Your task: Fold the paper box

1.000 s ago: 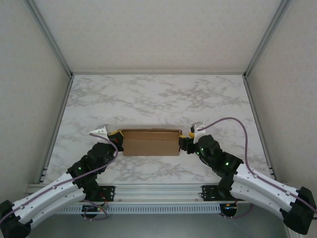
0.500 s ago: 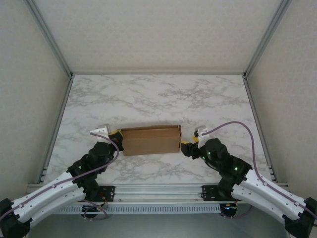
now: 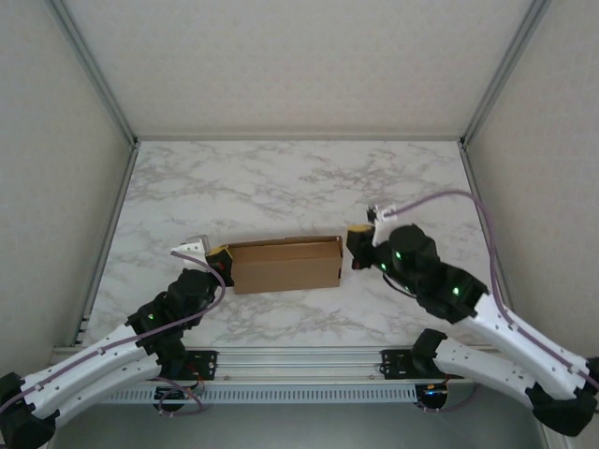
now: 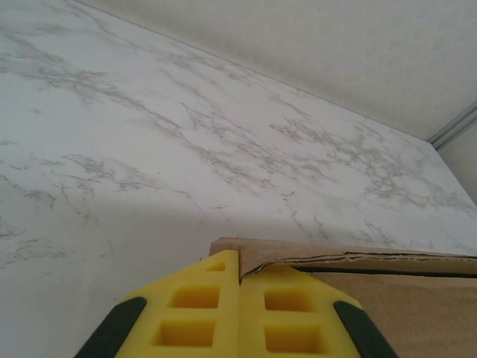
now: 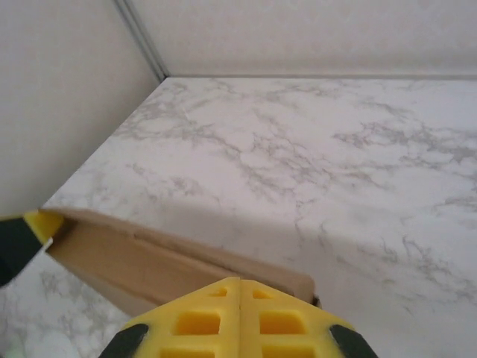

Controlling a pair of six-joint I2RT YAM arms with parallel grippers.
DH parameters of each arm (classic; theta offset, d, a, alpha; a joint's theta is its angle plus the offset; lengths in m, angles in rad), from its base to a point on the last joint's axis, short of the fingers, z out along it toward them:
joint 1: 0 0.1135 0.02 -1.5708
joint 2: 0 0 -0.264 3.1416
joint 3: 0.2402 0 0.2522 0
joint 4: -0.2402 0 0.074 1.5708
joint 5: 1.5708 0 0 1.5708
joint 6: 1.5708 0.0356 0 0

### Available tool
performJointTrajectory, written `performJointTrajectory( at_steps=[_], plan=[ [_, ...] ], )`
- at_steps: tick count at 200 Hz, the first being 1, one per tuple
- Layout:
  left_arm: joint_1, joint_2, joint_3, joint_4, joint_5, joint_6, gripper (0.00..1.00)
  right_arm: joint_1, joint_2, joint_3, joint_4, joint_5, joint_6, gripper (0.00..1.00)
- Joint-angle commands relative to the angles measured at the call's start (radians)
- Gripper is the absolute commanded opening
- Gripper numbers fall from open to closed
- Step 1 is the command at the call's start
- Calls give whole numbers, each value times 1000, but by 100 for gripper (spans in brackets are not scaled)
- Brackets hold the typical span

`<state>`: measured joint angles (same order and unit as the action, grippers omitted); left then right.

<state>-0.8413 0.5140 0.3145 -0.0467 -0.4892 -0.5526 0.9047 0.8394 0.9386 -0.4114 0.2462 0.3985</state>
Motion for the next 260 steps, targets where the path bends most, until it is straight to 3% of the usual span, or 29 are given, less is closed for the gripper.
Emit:
performJointTrajectory(
  at_steps=[1,31,66,188,260],
  plan=[
    [-19,18,-12,-114,0,-1,0,-21,164,196,-191,-15,100,0],
    [-28,10,-12,-121,-14,-4,0,-52,336,352,-249,-123,211,2],
    [-42,3,-9,-133,-31,-7,0,-98,414,380,-279,-111,268,1],
    [-59,-5,-9,-141,-52,-17,0,-136,343,70,-177,-202,271,1],
    [-59,-11,-3,-145,-51,-48,5,-91,301,-2,-137,-152,245,2]
  ],
)
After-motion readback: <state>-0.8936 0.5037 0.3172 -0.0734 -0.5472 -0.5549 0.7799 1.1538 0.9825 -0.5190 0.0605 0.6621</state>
